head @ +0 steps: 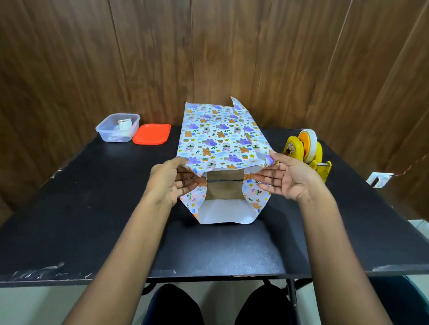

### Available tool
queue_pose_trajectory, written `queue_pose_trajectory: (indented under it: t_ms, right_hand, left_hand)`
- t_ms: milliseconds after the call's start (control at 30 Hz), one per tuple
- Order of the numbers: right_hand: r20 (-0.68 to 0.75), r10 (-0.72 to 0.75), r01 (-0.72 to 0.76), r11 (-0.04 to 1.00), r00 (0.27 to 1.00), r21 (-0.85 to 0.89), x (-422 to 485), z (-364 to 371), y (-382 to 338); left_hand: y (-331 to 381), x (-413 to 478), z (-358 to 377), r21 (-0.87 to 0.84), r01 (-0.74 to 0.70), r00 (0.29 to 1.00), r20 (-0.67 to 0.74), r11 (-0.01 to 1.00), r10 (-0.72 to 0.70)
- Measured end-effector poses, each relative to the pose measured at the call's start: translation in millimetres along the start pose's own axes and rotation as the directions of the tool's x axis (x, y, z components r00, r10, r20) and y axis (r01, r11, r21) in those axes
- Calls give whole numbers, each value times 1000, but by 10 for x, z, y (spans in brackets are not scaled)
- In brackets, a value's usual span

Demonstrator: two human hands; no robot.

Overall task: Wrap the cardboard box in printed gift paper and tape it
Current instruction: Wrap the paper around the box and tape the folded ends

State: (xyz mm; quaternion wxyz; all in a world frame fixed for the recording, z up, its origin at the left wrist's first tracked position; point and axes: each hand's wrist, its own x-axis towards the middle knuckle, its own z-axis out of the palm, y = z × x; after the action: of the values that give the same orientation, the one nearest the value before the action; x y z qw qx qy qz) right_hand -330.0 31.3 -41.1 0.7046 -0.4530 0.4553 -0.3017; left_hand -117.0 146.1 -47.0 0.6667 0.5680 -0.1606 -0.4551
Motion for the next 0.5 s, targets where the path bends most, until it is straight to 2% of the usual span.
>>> queue_pose_trajectory:
  t_ms: [167, 500]
  right_hand:
    - [-77, -48, 52, 998, 996, 44, 36, 39, 33]
    - [-22, -95, 96, 995, 995, 35, 77, -18, 129]
  left_hand:
    - [-72, 34, 80, -33, -67, 996, -57, 997, 66]
    - [-351, 12, 162, -119, -254, 966, -69, 960, 247]
